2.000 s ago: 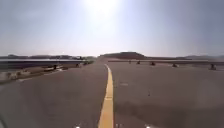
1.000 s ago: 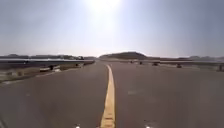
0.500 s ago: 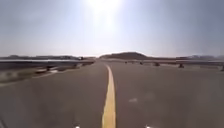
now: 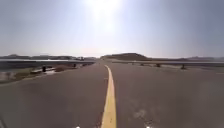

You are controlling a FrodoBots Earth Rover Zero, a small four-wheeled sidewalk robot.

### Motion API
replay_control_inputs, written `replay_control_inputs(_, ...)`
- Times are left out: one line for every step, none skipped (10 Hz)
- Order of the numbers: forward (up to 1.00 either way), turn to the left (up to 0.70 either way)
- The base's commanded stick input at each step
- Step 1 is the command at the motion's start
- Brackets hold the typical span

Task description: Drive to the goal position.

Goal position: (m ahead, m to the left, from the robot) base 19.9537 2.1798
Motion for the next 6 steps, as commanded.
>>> replay_control_inputs(0.70,-0.04)
replay_control_inputs(0.70,-0.20)
replay_control_inputs(0.70,-0.31)
replay_control_inputs(0.70,0.00)
replay_control_inputs(0.70,0.00)
replay_control_inputs(0.70,0.00)
